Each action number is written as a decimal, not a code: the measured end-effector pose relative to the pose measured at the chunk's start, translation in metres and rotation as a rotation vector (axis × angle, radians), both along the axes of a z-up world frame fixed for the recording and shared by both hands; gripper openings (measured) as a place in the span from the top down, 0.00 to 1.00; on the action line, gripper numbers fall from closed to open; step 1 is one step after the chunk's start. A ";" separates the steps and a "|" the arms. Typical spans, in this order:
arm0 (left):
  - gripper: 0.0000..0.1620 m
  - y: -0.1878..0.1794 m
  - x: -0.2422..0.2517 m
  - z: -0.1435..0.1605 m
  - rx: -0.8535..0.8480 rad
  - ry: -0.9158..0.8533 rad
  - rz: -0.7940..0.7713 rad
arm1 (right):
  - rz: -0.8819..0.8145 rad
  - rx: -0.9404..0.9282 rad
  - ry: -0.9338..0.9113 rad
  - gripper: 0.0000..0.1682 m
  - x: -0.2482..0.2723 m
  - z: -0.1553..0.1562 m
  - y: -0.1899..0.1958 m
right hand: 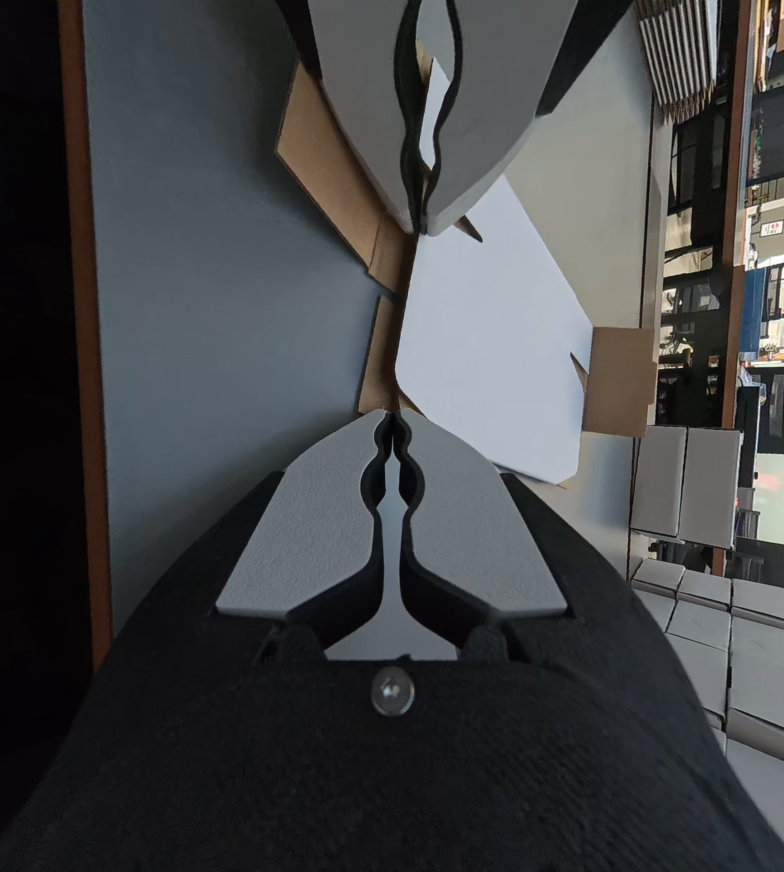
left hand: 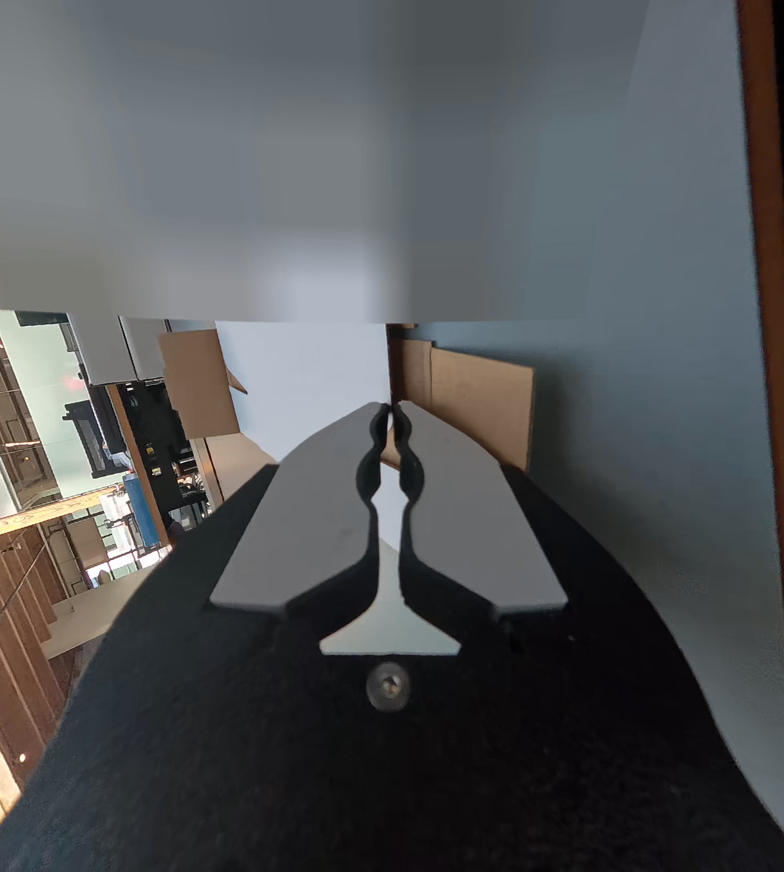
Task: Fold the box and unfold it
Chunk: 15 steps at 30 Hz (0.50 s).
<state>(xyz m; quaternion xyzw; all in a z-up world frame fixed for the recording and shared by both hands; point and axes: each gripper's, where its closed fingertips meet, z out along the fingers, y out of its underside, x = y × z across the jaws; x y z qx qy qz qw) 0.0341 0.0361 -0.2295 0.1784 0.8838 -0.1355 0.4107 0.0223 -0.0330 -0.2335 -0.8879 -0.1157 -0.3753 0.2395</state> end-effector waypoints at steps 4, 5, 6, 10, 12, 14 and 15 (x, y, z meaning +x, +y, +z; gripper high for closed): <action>1.00 -0.002 0.009 0.004 -0.045 -0.061 0.023 | -0.001 0.002 -0.004 1.00 0.000 0.000 0.000; 1.00 -0.002 0.013 0.010 -0.083 -0.090 0.045 | -0.001 0.000 -0.003 1.00 0.000 0.000 0.000; 1.00 -0.002 0.017 0.016 -0.113 -0.113 0.059 | -0.001 -0.002 -0.003 1.00 0.000 0.000 0.000; 1.00 -0.002 0.027 0.031 -0.267 -0.070 0.129 | -0.011 -0.023 -0.017 1.00 0.000 0.000 0.000; 1.00 -0.001 0.031 0.038 -0.398 0.009 0.186 | -0.016 -0.045 -0.025 1.00 0.000 0.000 0.000; 1.00 0.002 0.038 0.044 -0.570 0.158 0.278 | -0.018 -0.055 -0.020 1.00 0.000 0.000 0.000; 1.00 0.005 0.042 0.048 -0.679 0.244 0.328 | -0.019 -0.052 -0.013 1.00 0.000 0.000 0.000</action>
